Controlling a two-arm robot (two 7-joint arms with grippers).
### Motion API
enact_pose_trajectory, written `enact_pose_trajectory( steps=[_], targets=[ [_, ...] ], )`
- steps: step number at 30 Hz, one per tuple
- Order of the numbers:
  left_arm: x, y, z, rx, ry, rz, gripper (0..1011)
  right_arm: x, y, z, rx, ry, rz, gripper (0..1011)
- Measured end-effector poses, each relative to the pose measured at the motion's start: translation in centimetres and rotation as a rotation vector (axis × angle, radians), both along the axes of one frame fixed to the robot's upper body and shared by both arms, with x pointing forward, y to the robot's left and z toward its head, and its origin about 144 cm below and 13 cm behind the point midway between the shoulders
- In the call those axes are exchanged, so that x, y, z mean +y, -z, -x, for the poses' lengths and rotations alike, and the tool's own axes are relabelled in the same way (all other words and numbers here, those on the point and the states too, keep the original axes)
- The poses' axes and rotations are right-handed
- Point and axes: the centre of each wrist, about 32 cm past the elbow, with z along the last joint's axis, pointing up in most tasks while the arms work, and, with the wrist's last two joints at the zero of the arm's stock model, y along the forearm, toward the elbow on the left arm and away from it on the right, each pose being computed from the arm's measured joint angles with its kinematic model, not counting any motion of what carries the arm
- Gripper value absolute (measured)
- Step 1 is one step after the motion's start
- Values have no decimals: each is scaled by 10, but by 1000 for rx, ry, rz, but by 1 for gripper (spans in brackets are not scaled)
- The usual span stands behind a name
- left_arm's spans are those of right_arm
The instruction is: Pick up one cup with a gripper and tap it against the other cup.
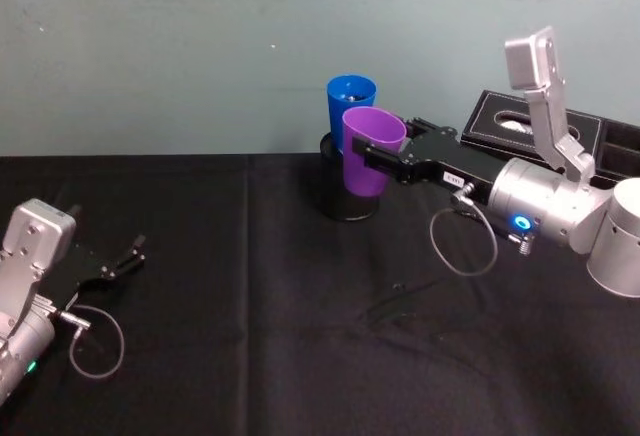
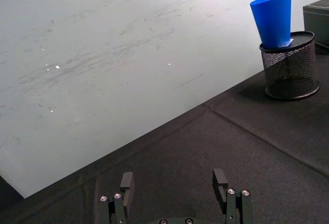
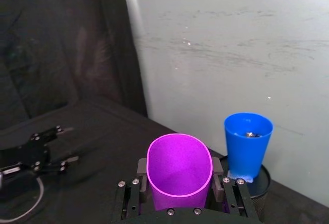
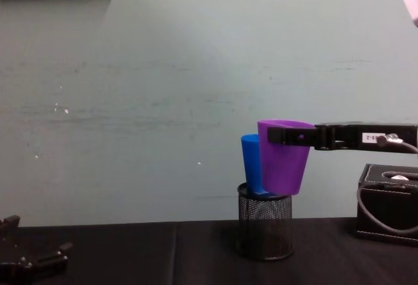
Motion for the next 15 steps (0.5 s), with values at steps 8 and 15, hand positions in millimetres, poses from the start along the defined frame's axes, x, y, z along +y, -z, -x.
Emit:
enact_pose_trajectory(
  steps=[8, 15],
  targets=[
    [0, 0, 0, 0, 0, 0, 1000, -4, 5, 19, 16, -41, -4, 707],
    [0, 0, 0, 0, 0, 0, 1000, -6, 11, 32, 16, -60, 1, 707]
  ],
)
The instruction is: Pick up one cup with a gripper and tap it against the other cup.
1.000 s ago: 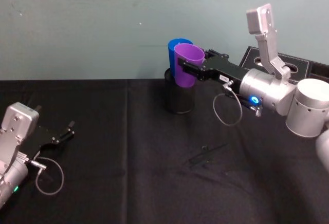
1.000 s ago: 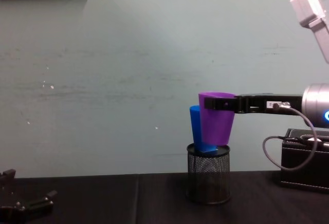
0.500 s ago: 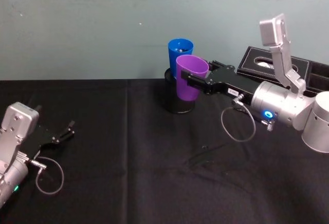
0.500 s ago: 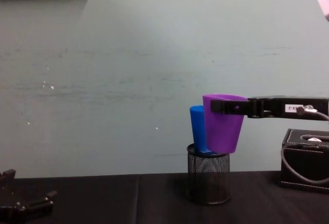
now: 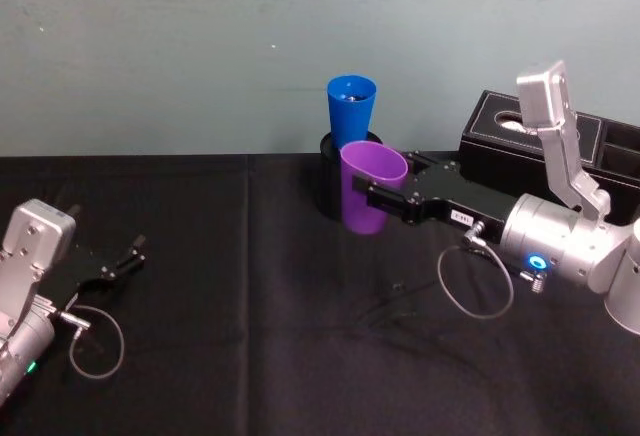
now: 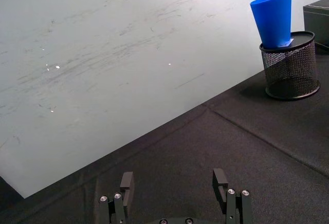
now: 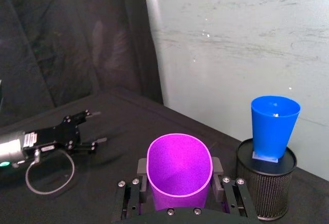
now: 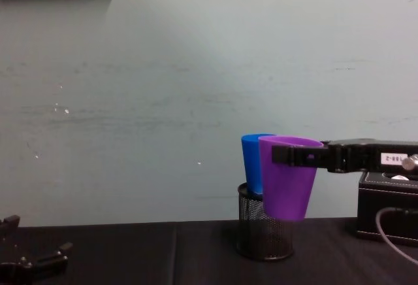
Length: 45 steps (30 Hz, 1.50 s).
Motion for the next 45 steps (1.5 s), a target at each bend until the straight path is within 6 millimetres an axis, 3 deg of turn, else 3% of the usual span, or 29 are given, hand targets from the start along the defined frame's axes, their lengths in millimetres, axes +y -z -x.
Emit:
enact_pose_trajectory(
  steps=[16, 45],
  targets=[
    [0, 0, 0, 0, 0, 0, 1000, -8, 8, 24, -3, -45, 8, 707],
    [0, 0, 0, 0, 0, 0, 1000, 1, 2, 27, -59, -82, 116, 708]
  ],
)
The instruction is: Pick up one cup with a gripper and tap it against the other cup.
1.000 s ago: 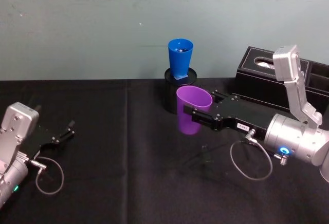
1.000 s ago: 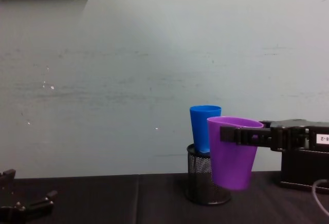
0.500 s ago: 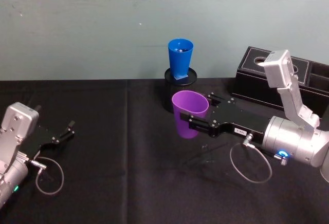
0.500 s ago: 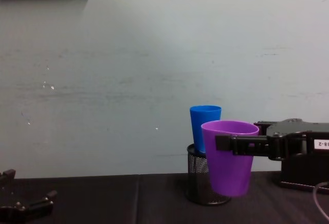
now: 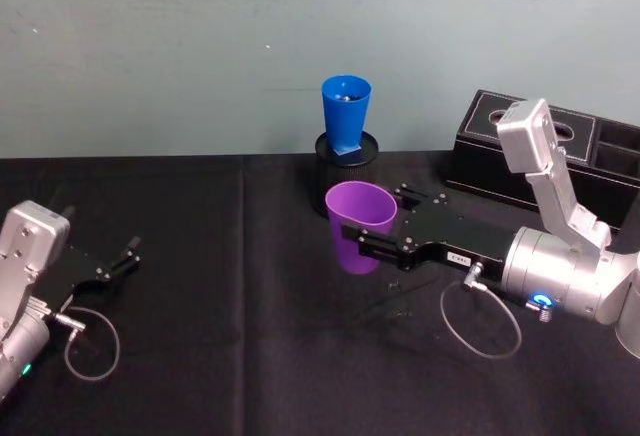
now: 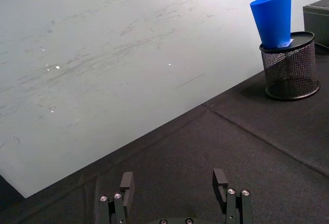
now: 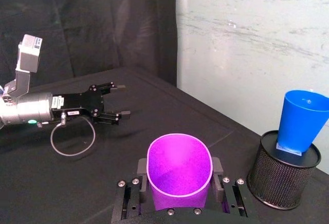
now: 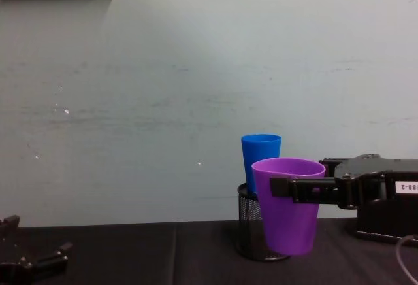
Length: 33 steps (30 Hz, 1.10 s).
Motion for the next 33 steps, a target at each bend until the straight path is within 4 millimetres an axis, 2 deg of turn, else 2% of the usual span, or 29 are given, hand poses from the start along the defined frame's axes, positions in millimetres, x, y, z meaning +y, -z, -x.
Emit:
enact_pose_trajectory(
  steps=[33],
  targets=[
    [0, 0, 0, 0, 0, 0, 1000, -1, 0, 0, -3, 2, -1, 707]
  ],
)
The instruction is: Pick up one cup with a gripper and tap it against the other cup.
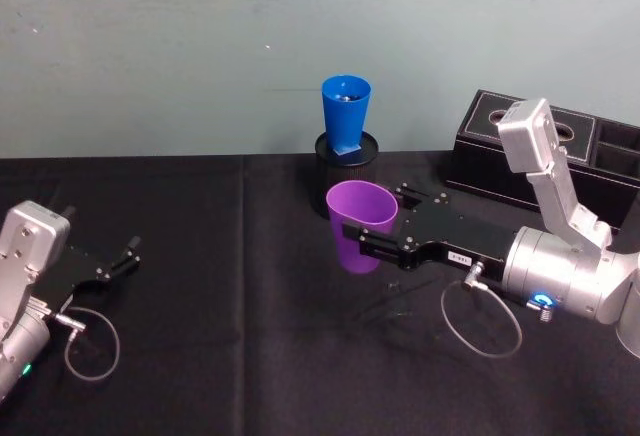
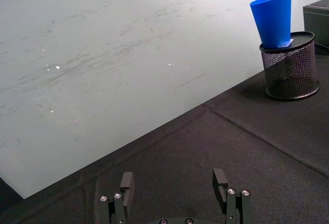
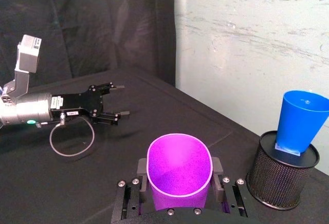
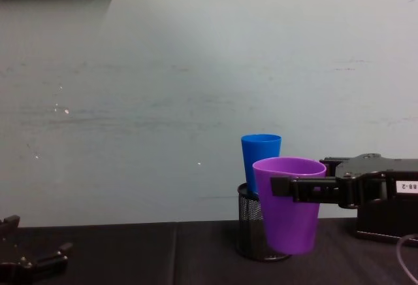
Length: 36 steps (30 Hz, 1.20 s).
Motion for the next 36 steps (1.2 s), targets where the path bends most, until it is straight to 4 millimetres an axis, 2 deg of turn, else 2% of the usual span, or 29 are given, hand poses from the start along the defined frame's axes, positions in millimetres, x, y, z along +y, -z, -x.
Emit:
enact_pose_trajectory(
  steps=[36],
  targets=[
    [0, 0, 0, 0, 0, 0, 1000, 0, 0, 0, 0, 0, 0, 707]
  ],
)
